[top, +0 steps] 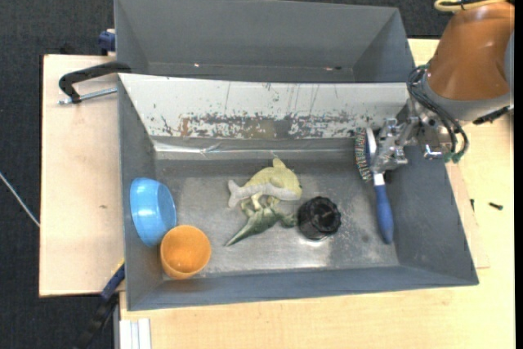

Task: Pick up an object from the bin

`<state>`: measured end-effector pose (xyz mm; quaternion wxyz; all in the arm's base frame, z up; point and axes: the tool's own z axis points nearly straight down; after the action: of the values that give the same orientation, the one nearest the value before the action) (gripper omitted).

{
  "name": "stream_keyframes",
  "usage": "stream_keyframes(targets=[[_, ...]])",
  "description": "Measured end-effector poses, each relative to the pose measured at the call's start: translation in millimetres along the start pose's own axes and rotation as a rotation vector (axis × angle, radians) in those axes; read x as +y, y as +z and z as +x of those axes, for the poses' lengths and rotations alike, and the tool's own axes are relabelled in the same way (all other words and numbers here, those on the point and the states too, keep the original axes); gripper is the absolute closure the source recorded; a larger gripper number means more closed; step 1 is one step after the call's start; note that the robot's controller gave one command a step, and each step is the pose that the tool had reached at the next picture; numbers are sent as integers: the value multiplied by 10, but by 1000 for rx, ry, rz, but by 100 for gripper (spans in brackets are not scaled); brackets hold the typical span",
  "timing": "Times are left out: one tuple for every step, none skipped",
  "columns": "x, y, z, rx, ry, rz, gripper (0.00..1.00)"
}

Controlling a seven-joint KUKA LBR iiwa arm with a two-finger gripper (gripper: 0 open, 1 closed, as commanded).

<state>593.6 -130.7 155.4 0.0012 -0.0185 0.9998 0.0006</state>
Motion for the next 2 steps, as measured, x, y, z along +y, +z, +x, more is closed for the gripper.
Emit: stream_keyframes(targets=[[79,-706,-8,-12,-10,3,100],[338,11,-58,6,165,-2,100]])
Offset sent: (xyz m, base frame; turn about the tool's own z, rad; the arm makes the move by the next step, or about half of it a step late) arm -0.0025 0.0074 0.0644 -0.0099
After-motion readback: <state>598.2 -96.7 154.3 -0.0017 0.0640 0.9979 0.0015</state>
